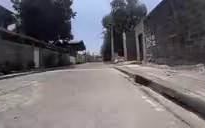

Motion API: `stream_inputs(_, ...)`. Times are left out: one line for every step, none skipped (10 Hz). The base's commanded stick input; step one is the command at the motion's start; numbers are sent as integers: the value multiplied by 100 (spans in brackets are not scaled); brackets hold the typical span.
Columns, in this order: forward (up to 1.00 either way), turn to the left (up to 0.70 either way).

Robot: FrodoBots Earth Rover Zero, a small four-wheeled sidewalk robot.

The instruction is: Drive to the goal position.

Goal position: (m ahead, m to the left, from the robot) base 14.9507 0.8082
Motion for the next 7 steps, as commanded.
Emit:
stream_inputs(100, -3)
stream_inputs(100, -22)
stream_inputs(100, -36)
stream_inputs(100, -18)
stream_inputs(100, 0)
stream_inputs(100, 0)
stream_inputs(100, 0)
